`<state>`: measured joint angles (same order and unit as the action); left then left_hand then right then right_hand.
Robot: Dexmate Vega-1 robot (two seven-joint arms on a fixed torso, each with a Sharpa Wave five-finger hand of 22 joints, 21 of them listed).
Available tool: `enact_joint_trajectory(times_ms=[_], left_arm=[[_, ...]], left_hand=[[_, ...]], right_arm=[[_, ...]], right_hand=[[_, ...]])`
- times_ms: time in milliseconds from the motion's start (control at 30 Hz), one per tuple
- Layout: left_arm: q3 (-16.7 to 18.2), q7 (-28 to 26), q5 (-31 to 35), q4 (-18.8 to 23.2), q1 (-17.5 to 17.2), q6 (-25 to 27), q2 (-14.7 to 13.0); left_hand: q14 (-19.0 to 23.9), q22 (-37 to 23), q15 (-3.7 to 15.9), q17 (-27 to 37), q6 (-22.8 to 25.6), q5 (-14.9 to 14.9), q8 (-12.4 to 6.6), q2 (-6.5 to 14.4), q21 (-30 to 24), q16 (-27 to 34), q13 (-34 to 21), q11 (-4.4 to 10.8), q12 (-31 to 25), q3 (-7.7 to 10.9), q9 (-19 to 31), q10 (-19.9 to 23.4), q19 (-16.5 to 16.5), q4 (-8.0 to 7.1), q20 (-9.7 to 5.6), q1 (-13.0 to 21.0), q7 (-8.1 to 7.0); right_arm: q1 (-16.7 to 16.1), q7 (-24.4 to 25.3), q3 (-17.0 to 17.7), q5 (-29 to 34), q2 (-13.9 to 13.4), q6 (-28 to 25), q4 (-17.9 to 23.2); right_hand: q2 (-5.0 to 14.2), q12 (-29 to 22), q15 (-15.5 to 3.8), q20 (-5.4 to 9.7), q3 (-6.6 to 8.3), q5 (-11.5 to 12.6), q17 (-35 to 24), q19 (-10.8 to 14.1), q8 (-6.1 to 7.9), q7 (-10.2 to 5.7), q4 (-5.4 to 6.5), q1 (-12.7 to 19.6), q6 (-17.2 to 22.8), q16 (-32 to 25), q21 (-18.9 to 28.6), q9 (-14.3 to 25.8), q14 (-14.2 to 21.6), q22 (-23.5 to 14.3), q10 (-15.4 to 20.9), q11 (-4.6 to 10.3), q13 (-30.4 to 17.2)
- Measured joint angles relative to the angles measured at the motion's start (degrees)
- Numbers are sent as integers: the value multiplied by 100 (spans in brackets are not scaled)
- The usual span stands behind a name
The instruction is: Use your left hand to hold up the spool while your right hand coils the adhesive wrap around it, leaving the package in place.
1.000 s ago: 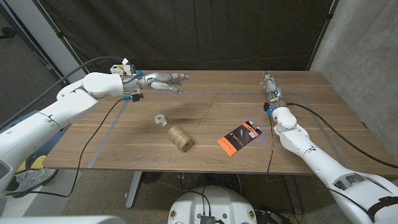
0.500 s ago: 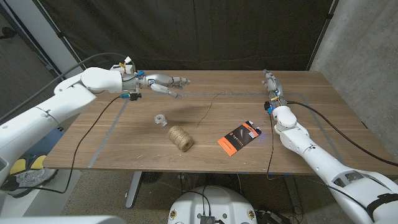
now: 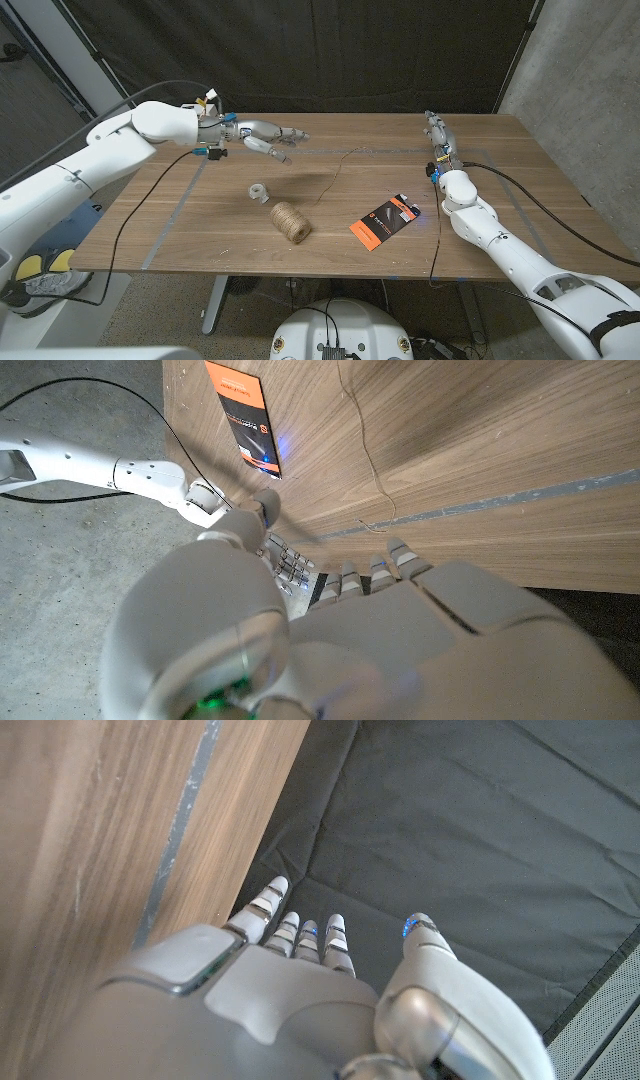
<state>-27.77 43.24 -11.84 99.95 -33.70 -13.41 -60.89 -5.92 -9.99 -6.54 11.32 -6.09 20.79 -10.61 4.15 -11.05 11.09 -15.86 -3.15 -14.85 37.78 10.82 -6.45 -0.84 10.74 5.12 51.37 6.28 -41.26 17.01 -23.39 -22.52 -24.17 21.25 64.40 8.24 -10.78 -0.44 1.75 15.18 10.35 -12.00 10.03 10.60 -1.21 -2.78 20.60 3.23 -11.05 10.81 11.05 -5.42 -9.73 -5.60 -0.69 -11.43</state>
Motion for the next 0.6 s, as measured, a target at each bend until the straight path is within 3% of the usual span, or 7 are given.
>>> enact_joint_trajectory(times_ms=[600], left_arm=[[-75, 382, 348, 441, 173, 194, -164]], left_hand=[[51, -30, -10, 22, -28, 0, -26, -92, 0, 0, -84, -54, -71, -1, 0, -11, 1, 0, 0, 138, 27]], right_arm=[[-65, 172, 47, 49, -1, 21, 8]], right_hand=[[-31, 0, 46, 0, 0, 0, -1, -98, 0, -14, 1, -31, -113, 0, 0, 0, -142, 0, -133, -10, 0]])
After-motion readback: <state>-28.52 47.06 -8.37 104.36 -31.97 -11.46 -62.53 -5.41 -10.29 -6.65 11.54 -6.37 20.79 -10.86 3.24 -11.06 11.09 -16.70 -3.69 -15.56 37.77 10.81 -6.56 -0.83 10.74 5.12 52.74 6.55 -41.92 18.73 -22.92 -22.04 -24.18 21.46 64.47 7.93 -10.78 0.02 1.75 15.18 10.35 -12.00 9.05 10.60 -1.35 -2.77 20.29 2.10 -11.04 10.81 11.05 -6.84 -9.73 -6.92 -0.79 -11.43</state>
